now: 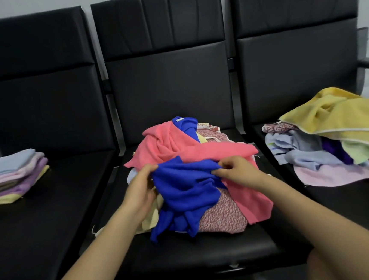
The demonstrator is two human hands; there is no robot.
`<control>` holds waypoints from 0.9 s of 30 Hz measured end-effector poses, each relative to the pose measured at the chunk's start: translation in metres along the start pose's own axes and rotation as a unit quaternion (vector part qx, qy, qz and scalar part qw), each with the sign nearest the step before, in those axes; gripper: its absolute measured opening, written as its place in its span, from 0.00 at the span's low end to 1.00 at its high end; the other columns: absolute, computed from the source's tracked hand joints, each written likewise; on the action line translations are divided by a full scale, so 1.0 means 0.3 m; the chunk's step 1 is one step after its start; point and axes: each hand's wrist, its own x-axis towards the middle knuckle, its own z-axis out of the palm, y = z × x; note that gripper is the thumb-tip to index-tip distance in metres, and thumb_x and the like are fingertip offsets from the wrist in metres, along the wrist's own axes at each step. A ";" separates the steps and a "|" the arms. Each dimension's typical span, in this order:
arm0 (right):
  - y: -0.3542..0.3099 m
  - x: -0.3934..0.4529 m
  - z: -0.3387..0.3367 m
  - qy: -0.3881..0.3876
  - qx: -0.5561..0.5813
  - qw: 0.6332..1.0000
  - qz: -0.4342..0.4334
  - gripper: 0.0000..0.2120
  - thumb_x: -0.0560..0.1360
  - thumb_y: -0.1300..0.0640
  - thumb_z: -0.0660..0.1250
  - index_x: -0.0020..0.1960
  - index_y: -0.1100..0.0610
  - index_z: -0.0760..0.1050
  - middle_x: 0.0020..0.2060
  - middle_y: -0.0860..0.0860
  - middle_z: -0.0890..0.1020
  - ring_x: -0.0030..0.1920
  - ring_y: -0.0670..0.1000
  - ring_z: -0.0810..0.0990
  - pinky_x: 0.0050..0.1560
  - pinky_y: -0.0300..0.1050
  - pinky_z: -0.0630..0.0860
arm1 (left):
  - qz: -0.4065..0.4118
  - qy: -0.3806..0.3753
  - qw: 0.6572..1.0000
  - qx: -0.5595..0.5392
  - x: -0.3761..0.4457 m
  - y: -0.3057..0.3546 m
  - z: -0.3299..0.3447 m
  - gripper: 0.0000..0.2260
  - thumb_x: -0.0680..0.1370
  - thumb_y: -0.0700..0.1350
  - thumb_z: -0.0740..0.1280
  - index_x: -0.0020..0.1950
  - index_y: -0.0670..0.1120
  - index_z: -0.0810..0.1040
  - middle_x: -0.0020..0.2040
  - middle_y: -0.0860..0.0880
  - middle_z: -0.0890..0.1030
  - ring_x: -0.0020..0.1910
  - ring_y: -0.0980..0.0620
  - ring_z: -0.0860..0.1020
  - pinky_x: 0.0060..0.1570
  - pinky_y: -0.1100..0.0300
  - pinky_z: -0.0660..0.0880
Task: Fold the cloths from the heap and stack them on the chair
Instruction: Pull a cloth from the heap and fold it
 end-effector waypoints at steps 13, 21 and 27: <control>-0.120 -0.074 -0.062 -0.065 0.095 0.992 -0.051 0.07 0.78 0.60 0.66 0.41 0.55 0.75 0.32 0.47 0.75 0.33 0.41 0.71 0.35 0.33 0.67 | 0.128 0.107 0.985 0.034 -0.034 0.235 -0.127 0.06 0.78 0.49 0.68 0.44 0.48 0.78 0.40 0.49 0.79 0.40 0.53 0.77 0.42 0.59 0.74; -0.281 -0.153 -0.106 0.044 0.384 0.917 -0.097 0.09 0.81 0.62 0.59 0.42 0.57 0.71 0.30 0.44 0.78 0.31 0.41 0.74 0.31 0.34 0.70 | 0.147 0.086 0.983 0.068 -0.169 0.283 -0.150 0.08 0.80 0.46 0.63 0.43 0.47 0.77 0.34 0.48 0.77 0.33 0.53 0.74 0.33 0.60 0.70; -0.455 -0.249 -0.173 0.021 0.403 0.903 -0.146 0.10 0.81 0.61 0.57 0.43 0.59 0.71 0.28 0.45 0.75 0.29 0.41 0.72 0.30 0.34 0.69 | 0.214 0.003 0.973 -0.092 -0.290 0.387 -0.093 0.05 0.71 0.48 0.65 0.38 0.50 0.71 0.36 0.50 0.70 0.36 0.54 0.70 0.36 0.59 0.66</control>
